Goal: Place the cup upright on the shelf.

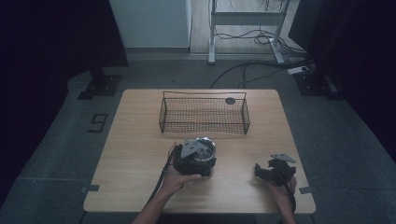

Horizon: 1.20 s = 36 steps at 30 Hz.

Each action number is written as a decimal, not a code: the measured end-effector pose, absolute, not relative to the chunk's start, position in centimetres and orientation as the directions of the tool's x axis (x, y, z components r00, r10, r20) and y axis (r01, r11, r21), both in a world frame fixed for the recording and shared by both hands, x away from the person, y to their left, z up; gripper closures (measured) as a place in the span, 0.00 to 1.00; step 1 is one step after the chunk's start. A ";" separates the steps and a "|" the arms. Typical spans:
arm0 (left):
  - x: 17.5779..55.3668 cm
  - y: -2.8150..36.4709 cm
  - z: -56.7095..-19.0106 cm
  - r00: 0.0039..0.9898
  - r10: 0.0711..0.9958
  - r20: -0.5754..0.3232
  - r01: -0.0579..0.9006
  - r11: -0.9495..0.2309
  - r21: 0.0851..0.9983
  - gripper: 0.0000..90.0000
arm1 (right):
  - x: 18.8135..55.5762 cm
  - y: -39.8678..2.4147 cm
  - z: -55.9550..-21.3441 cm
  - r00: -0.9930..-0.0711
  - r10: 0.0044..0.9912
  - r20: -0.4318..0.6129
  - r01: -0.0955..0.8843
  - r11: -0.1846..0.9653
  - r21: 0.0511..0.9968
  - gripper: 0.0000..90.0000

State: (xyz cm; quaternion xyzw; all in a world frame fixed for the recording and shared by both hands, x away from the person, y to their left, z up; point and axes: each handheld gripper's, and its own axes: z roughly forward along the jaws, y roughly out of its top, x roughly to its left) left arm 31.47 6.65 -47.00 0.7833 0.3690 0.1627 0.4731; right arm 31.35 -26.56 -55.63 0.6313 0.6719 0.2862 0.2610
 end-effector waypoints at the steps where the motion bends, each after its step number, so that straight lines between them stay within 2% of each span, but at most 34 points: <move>1: 31.5 6.6 -47.1 0.674 0.733 -0.093 0.425 -0.283 0.860 0.00 | 31.3 -26.6 -55.6 -0.067 0.998 0.010 0.699 0.039 0.714 0.00; 17: 31.4 6.4 -47.3 0.683 0.730 -0.032 0.401 -0.338 0.851 0.04 | 31.3 -26.6 -55.6 -0.068 0.998 0.012 0.699 0.039 0.714 0.00; 36: 31.1 8.9 -45.8 0.689 0.722 -0.063 0.389 -0.295 0.872 0.04 | 31.3 -26.6 -55.6 -0.069 0.998 0.012 0.699 0.040 0.714 0.00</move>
